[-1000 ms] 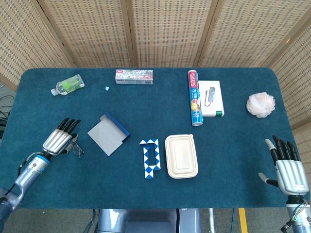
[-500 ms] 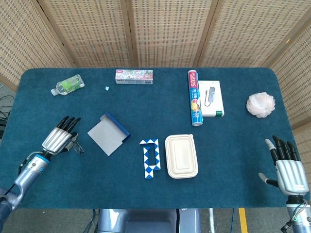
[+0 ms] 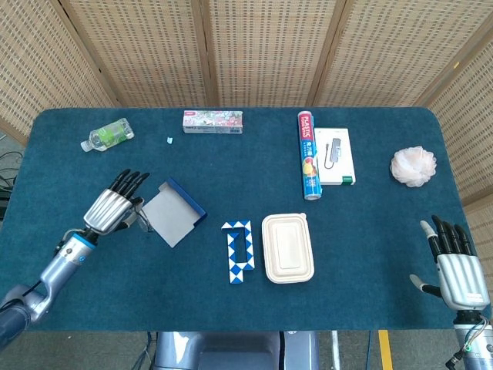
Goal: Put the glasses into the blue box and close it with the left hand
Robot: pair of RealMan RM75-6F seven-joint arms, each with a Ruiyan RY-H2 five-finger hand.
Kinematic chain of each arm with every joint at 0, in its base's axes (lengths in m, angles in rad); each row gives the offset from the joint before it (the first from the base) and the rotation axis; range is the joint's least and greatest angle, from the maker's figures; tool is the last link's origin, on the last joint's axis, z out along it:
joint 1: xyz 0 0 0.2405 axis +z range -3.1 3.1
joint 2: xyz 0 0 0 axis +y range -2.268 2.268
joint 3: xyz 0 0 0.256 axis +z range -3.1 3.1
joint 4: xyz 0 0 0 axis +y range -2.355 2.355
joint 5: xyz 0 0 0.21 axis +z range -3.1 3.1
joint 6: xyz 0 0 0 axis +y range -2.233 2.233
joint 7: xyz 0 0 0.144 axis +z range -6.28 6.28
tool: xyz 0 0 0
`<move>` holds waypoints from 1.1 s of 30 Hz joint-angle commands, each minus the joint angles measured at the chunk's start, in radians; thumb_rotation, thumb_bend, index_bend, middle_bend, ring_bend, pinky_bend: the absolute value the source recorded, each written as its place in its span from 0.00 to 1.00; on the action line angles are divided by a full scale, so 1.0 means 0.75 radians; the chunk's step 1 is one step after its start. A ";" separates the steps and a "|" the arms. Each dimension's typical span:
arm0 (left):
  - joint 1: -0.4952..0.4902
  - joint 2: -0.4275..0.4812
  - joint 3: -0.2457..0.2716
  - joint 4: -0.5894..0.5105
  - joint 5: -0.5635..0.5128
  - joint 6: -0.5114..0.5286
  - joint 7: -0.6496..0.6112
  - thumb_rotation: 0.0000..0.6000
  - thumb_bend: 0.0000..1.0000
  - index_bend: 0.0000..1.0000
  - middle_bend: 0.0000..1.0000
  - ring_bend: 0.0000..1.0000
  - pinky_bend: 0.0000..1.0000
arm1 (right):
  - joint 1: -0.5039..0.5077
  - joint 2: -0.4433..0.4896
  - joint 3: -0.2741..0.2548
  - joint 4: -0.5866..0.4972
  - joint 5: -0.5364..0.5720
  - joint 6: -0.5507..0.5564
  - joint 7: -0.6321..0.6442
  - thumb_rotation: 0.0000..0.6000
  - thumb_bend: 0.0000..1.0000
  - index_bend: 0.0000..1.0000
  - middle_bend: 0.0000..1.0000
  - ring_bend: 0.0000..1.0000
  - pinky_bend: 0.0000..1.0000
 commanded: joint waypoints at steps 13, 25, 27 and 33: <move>-0.168 -0.059 -0.105 -0.173 -0.095 -0.257 0.275 1.00 0.54 0.63 0.00 0.00 0.00 | 0.005 0.005 -0.001 0.001 0.004 -0.013 0.011 1.00 0.03 0.00 0.00 0.00 0.00; -0.169 -0.106 -0.088 -0.083 -0.115 -0.308 0.262 1.00 0.55 0.63 0.00 0.00 0.00 | 0.005 0.006 -0.002 0.000 0.003 -0.014 0.017 1.00 0.03 0.00 0.00 0.00 0.00; -0.170 -0.117 -0.086 -0.062 -0.116 -0.314 0.253 1.00 0.55 0.63 0.00 0.00 0.00 | 0.005 0.006 -0.002 0.000 0.003 -0.014 0.018 1.00 0.03 0.00 0.00 0.00 0.00; -0.186 -0.151 -0.092 -0.021 -0.120 -0.323 0.241 1.00 0.55 0.63 0.00 0.00 0.00 | 0.005 0.007 -0.002 -0.001 0.005 -0.015 0.017 1.00 0.03 0.00 0.00 0.00 0.00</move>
